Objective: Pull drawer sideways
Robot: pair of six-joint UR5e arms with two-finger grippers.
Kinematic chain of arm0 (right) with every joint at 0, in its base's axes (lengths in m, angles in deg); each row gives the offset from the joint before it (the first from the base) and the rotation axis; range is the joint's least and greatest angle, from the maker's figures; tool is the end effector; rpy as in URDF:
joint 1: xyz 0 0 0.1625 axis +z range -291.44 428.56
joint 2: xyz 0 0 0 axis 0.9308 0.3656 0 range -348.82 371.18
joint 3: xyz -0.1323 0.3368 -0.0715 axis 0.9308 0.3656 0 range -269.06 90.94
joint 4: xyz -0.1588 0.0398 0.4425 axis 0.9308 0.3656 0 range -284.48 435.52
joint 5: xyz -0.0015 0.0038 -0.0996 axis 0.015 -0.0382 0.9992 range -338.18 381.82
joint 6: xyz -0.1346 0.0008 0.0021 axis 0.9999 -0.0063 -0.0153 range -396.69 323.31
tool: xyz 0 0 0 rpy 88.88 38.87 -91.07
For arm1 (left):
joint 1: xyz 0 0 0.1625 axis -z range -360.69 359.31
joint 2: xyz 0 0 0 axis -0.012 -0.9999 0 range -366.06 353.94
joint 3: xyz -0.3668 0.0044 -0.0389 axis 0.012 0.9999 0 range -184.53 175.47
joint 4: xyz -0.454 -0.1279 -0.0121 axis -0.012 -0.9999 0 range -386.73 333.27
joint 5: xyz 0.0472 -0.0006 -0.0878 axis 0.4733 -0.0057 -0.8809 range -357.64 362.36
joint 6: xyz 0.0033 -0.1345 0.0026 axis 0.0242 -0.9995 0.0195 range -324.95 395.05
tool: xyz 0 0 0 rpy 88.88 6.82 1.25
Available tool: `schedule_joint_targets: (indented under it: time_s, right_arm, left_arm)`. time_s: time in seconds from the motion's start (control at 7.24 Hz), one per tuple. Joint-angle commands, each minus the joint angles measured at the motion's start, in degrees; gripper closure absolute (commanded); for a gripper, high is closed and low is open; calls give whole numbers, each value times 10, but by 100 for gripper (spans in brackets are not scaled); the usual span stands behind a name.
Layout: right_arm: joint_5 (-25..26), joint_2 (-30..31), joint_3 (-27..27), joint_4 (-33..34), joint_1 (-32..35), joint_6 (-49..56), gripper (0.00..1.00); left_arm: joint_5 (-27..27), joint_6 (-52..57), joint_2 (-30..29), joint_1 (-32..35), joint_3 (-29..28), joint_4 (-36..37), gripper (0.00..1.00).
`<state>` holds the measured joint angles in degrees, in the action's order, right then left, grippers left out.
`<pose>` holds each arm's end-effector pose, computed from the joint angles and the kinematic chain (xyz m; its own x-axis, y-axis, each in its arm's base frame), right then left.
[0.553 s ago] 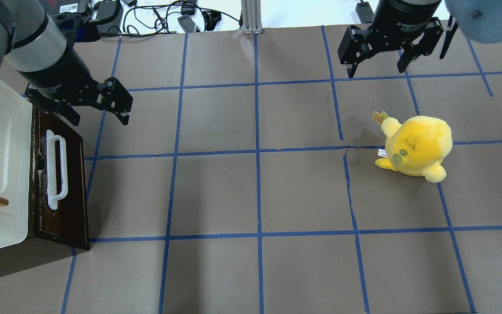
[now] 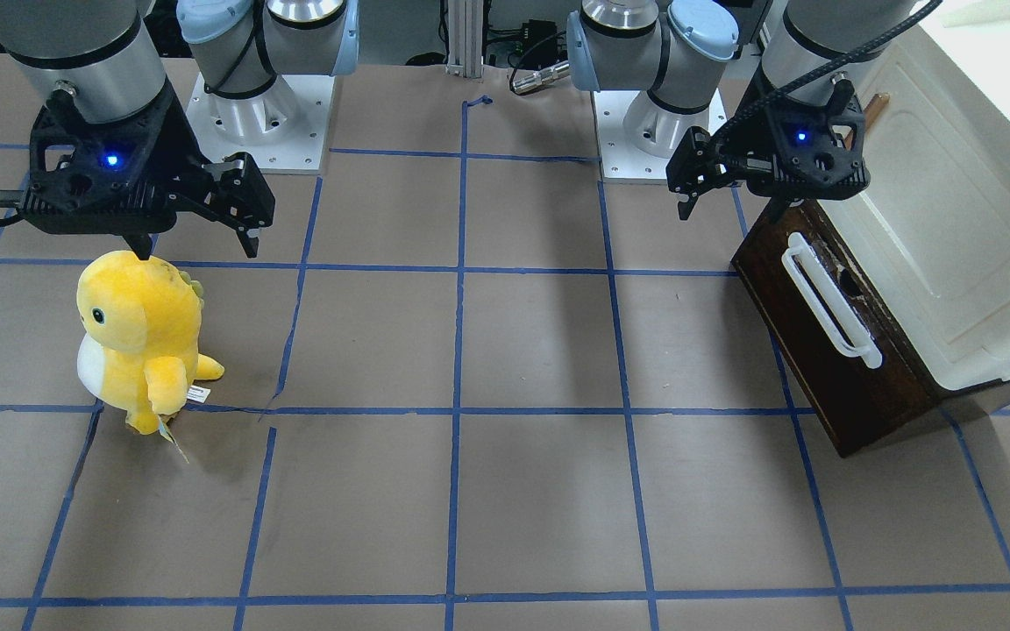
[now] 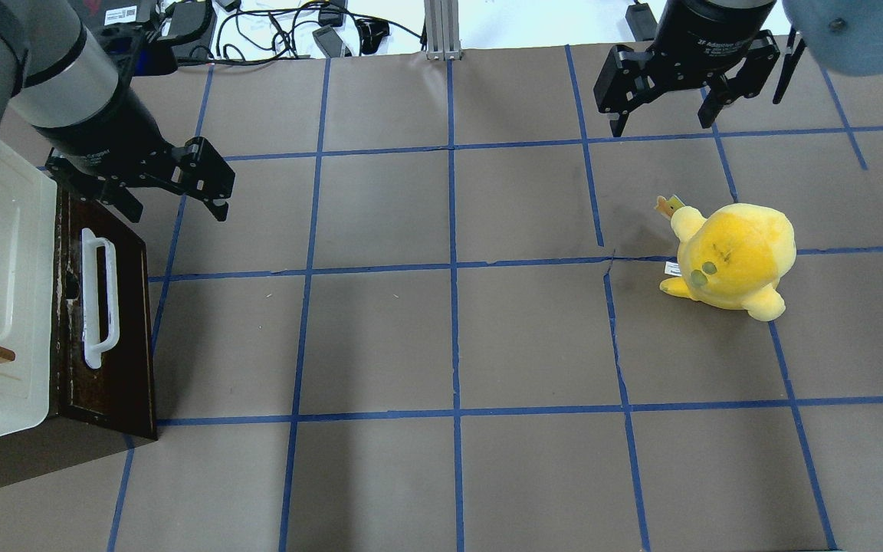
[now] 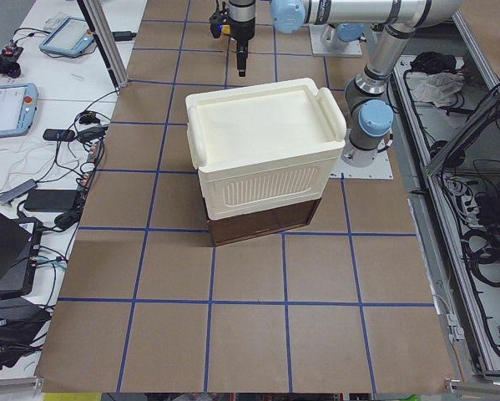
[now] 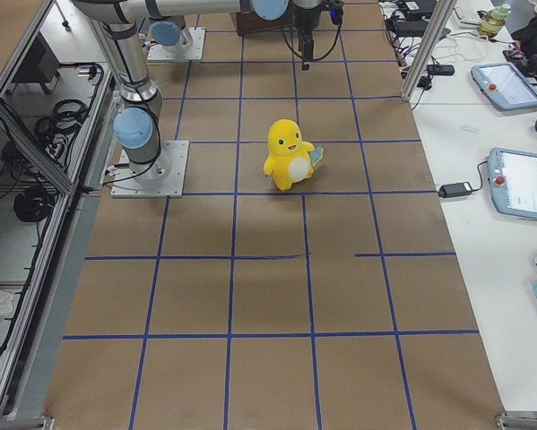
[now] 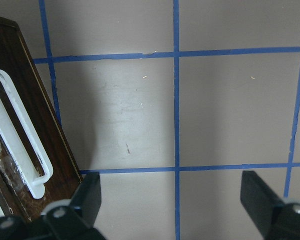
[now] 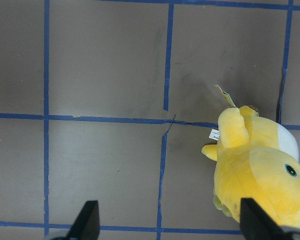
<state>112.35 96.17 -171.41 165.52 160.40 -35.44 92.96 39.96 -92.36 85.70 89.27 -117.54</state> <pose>0.1509 -0.5855 0.4208 -0.9985 -0.0536 0.0102 -0.0540 0.9975 -0.0458 -0.0986 -0.5337 0.3937 -0.9997 0.0228 -0.0092 0.0226 0.9996 0.0168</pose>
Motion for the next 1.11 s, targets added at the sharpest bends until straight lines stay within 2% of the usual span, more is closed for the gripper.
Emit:
schedule_joint_targets:
  time_s: [0.0, 0.69, 0.97]
  right_arm:
    - [1, 0, 0, 0, 0, 1, 0]
    - [0, 0, 0, 0, 0, 1, 0]
    - [0, 0, 0, 0, 0, 1, 0]
  left_arm:
    - [0, -9, -3, -1, 0, 3, 0]
    - [2, -28, -4, -1, 3, 11, 0]
    - [-8, -38, -5, -21, 7, 12, 0]
